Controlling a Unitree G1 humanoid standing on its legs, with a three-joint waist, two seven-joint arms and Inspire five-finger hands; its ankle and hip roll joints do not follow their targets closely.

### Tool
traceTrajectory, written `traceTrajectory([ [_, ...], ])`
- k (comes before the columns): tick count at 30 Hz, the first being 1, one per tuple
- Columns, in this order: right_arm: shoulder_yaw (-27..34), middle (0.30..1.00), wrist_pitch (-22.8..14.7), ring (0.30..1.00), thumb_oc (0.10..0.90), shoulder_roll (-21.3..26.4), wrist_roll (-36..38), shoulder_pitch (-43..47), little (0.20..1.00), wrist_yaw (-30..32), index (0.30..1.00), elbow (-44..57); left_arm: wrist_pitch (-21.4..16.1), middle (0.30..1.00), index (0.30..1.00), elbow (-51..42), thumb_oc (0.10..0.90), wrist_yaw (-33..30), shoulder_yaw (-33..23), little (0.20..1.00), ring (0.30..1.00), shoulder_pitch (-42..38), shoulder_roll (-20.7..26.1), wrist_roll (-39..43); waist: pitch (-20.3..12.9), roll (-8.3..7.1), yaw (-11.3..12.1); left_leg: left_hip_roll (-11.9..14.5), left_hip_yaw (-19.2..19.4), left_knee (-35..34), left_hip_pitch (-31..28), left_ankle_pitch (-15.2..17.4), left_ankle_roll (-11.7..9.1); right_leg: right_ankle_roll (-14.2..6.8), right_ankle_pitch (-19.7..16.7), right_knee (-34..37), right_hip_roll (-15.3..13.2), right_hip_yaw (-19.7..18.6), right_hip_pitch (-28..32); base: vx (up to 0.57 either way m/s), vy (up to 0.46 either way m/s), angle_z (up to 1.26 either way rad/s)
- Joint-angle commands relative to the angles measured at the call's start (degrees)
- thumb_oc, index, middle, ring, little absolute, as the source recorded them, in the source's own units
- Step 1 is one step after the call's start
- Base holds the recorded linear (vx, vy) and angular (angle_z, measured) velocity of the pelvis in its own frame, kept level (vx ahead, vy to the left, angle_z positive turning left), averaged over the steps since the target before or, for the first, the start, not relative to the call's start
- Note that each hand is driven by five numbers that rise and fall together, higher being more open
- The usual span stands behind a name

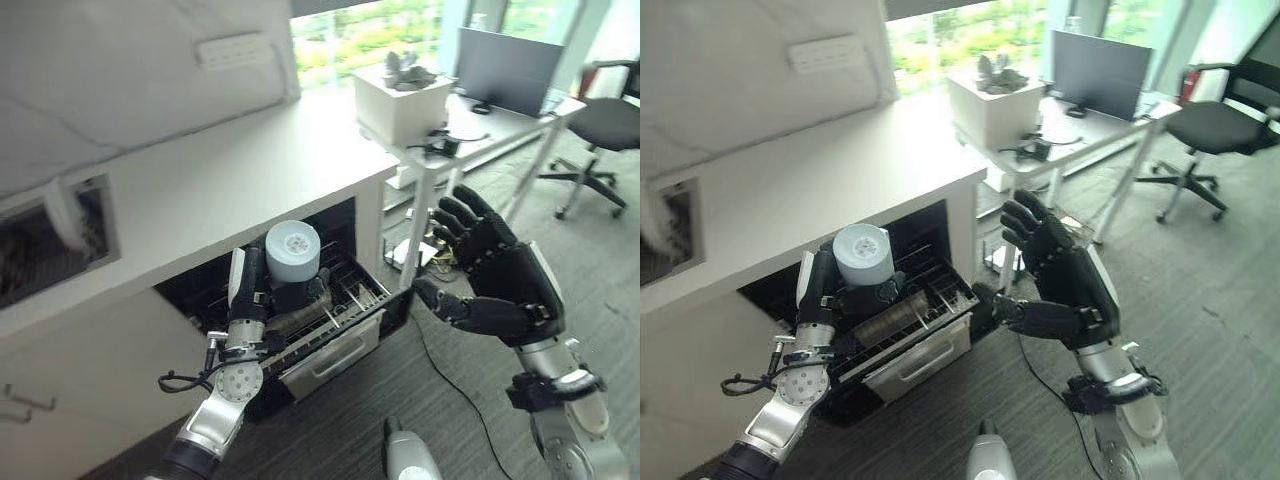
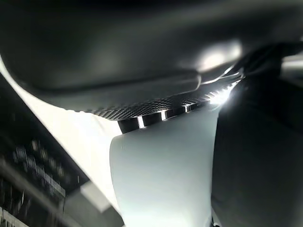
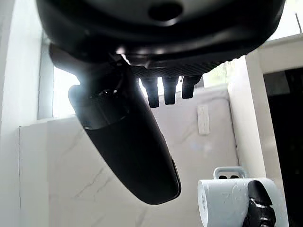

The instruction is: Place the dishes in the dishwasher.

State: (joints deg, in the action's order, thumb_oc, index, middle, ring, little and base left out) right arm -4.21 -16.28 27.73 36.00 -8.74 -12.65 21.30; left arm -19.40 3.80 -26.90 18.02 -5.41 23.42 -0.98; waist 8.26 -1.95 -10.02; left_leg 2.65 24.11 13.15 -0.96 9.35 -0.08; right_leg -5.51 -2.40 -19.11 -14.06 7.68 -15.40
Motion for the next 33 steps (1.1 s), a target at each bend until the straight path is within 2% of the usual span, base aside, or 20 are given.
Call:
traceTrajectory([
  [1,0.1,0.900,-3.3,0.900,0.800,-0.4,0.4,4.9,0.900,2.1,0.900,1.7,-8.0,0.300,0.300,-6.2,0.400,-2.1,-0.9,0.300,0.300,-6.1,1.9,-5.1,-2.2,-1.85,-0.7,0.3,-2.6,4.0,-2.0,10.1,1.2,-8.6,6.0,1.9,-2.3,-2.6,3.6,0.03,-0.034,0.39],
  [8,-4.8,0.900,-0.2,0.900,0.800,-0.7,1.1,8.5,0.900,2.8,0.900,0.0,-8.6,0.300,0.300,-6.2,0.400,-3.0,1.9,0.300,0.300,-5.1,1.6,-6.7,-3.1,-1.68,2.0,1.0,-5.1,4.0,-0.2,9.2,0.4,-8.0,7.5,1.9,-2.4,0.0,5.3,0.05,-0.044,0.58],
  [9,-6.5,0.900,1.0,0.900,0.800,-1.1,1.7,9.7,0.900,3.0,0.900,-1.2,-8.4,0.300,0.300,-6.7,0.400,-3.3,2.7,0.300,0.300,-4.5,1.5,-7.8,-3.4,-1.58,2.9,1.6,-6.0,4.0,0.3,9.0,0.0,-7.6,8.4,1.9,-2.3,1.0,6.3,0.07,-0.072,0.54],
  [22,-14.9,0.900,4.7,0.900,0.800,-1.7,0.5,16.2,0.900,3.3,0.900,-3.0,-7.5,0.300,0.300,-7.6,0.400,-3.8,5.3,0.300,0.300,-3.4,1.6,-9.6,-4.2,-1.02,8.8,3.3,-11.0,4.0,3.6,6.9,-1.9,-5.7,12.4,1.9,-1.8,6.1,11.0,0.02,-0.048,0.42],
  [33,-19.8,0.900,6.0,0.900,0.800,-3.6,-1.8,19.0,0.900,6.7,0.900,-5.5,-6.7,0.300,0.300,-9.1,0.400,-3.7,6.5,0.300,0.300,-4.6,2.2,-10.8,-3.9,-0.48,10.0,3.3,-12.1,4.0,3.2,6.6,-1.7,-5.4,13.1,1.9,-1.4,5.6,12.3,0.01,-0.010,0.04],
])
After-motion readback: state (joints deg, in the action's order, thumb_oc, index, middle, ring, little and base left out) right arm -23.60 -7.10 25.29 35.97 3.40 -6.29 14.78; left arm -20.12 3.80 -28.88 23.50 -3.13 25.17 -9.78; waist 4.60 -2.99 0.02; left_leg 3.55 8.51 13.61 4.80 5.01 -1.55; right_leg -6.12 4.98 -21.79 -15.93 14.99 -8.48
